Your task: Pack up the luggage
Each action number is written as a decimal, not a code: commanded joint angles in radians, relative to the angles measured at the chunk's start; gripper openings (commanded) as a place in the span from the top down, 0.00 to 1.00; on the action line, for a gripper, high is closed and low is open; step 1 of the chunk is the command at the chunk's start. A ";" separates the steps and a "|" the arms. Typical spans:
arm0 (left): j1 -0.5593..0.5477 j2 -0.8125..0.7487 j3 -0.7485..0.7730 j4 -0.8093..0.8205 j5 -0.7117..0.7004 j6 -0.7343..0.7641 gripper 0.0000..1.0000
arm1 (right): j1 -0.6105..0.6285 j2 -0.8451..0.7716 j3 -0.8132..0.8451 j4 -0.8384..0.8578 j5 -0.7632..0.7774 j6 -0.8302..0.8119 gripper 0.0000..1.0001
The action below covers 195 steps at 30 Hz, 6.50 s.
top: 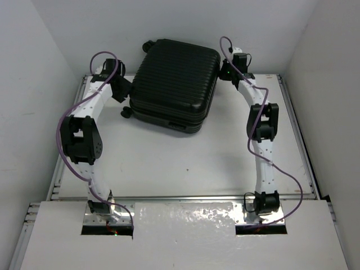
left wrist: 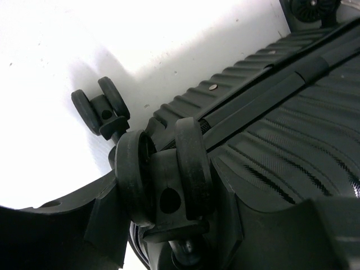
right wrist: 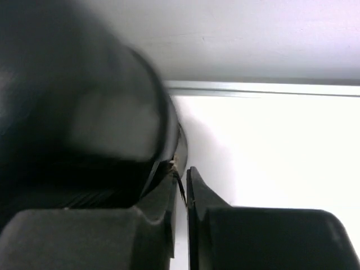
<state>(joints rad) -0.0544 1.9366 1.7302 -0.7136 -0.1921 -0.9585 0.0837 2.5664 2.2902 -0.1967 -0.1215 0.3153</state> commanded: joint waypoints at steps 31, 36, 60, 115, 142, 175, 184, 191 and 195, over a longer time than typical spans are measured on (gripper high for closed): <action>0.018 -0.476 -0.201 0.198 0.071 0.385 0.14 | 0.051 -0.405 -0.821 0.503 -0.170 0.374 0.62; -0.028 -0.545 -0.254 0.184 0.063 0.389 0.14 | 0.090 -0.345 -0.770 0.370 -0.043 0.326 0.70; -0.157 -0.912 -0.627 0.042 -0.180 0.369 0.07 | 0.651 -0.630 -1.469 0.734 0.315 0.689 1.00; 0.064 -1.010 -1.106 0.121 0.158 -0.233 0.01 | 0.645 -1.066 -1.497 0.499 0.152 0.059 0.01; 0.064 -0.747 -1.360 0.836 0.003 -0.453 0.26 | 0.646 -0.960 -1.457 0.536 0.006 0.002 0.01; 0.065 -0.568 -1.385 1.082 0.290 -0.296 1.00 | 0.831 -0.525 -0.974 0.655 0.592 0.044 0.68; 0.065 -0.570 -1.405 1.099 0.299 -0.289 1.00 | 0.812 -0.512 -1.031 0.812 0.698 0.013 1.00; 0.064 -0.573 -1.367 1.024 0.292 -0.264 1.00 | 0.708 -0.607 -1.279 1.048 0.605 0.080 1.00; 0.065 -0.588 -1.359 0.977 0.267 -0.250 1.00 | 0.627 -0.643 -1.296 1.054 0.524 0.084 1.00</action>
<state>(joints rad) 0.0231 1.3525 0.3698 0.3733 0.0448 -1.3064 0.7998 1.9965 0.9916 0.7368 0.3855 0.3771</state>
